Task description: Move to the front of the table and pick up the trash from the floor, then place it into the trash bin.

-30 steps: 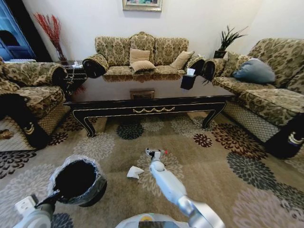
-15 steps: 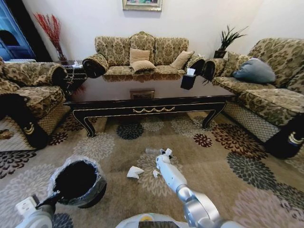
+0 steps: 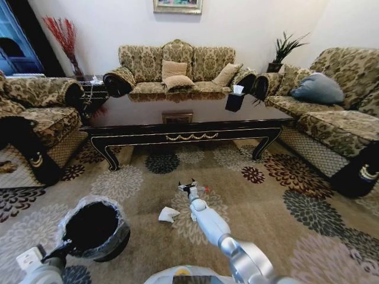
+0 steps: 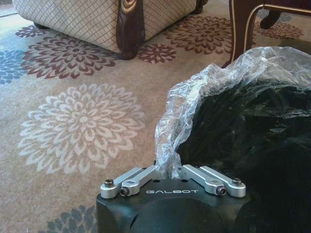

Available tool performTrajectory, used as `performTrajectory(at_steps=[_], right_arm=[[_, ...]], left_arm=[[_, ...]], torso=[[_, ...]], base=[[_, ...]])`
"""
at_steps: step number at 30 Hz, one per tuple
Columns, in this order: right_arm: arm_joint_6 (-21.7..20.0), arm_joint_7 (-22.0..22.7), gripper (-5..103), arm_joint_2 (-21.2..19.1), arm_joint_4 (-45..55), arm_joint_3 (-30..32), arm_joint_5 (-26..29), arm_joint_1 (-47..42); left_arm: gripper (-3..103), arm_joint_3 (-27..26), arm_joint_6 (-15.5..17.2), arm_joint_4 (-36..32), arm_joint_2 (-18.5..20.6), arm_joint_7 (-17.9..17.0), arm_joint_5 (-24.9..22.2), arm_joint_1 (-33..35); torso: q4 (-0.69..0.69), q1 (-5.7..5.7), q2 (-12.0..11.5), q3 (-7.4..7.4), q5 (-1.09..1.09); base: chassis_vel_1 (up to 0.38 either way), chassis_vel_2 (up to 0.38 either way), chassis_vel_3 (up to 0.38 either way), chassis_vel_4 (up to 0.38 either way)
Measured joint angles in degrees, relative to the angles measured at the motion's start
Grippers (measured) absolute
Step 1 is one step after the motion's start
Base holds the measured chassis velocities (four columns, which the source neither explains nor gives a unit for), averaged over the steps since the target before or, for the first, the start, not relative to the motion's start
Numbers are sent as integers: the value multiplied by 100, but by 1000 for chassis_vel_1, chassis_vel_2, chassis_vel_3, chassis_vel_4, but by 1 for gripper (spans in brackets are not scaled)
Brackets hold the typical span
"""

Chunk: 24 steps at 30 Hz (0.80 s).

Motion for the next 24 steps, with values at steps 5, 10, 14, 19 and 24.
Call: performTrajectory(at_steps=[5,10,14,19,24], right_arm=[[-310,-109,100,-128,-236,-594,-61,259],[-860,253,100,-223,-374,-1021,-20,405],[-1465,628,100,-197,-566,-1104,17,519],[-1618,643,100,-250,-642,-1179,-50,571],[-1595,547,100,-288,-839,-1225,-300,663]], left_arm=[[2,-37,2,-3,-27,-2,0,-12],[2,-38,2,-7,-51,-1,-6,-45],[2,-50,2,-35,-59,-2,-8,-63],[2,-67,2,-75,-63,-3,-13,-67],[2,-89,2,-110,-75,-10,-14,-51]], torso=[[2,0,0,0,-1],[-1,0,0,0,0],[2,0,0,0,0],[1,0,0,0,0],[1,0,0,0,0]], base=[[0,0,0,0],[0,0,0,0],[0,0,0,0],[0,0,0,0],[0,0,0,0]])
